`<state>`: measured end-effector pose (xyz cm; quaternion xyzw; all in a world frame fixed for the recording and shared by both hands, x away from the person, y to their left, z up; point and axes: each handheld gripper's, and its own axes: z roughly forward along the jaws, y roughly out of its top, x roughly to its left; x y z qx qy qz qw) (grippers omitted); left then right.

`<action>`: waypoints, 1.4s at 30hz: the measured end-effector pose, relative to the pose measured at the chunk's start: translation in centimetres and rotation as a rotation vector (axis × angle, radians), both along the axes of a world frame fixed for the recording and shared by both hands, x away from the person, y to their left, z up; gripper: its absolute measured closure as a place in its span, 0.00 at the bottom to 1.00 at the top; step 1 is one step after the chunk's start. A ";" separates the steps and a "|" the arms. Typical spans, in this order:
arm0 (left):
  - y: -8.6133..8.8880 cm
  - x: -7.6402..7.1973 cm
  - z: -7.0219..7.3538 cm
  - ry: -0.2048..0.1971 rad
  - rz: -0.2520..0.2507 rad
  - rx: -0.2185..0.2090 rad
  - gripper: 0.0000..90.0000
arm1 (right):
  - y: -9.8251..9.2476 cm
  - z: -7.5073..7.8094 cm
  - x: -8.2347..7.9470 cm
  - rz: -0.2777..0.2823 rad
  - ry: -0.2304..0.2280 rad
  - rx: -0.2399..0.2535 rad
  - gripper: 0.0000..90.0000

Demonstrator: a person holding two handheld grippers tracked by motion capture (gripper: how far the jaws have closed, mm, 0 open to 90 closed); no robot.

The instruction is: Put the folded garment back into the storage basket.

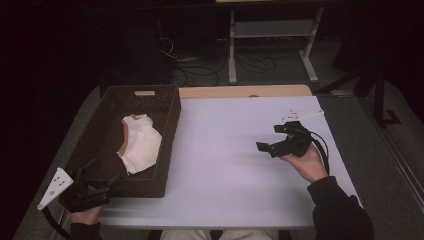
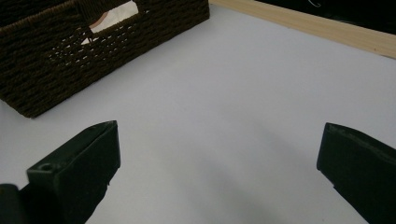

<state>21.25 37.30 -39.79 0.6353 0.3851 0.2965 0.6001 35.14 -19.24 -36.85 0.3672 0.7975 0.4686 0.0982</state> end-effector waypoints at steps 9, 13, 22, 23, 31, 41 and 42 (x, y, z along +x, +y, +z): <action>0.0 0.0 0.0 0.000 0.002 -0.001 0.00 | -1.2 -0.6 -1.0 -0.017 -0.013 -0.001 0.00; 0.0 0.0 0.0 0.000 0.002 -0.001 0.00 | -2.0 -1.1 -1.5 -0.032 -0.007 -0.002 0.00; 0.0 0.0 0.0 0.002 0.003 0.000 0.00 | -3.7 -2.3 -2.8 -0.061 -0.019 0.002 0.00; 0.0 0.0 0.0 0.002 0.003 0.000 0.00 | -3.8 -2.3 -3.0 -0.064 -0.020 0.002 0.00; 0.0 0.0 0.0 0.003 0.005 0.000 0.00 | -4.9 -3.5 -4.0 -0.090 -0.038 -0.006 0.00; 0.0 0.0 0.0 0.004 0.002 0.003 0.00 | -6.2 -4.8 -5.5 -0.116 -0.050 -0.018 0.00; 0.0 0.0 0.0 0.004 0.001 0.005 0.00 | -6.4 -4.9 -5.6 -0.120 -0.050 -0.017 0.00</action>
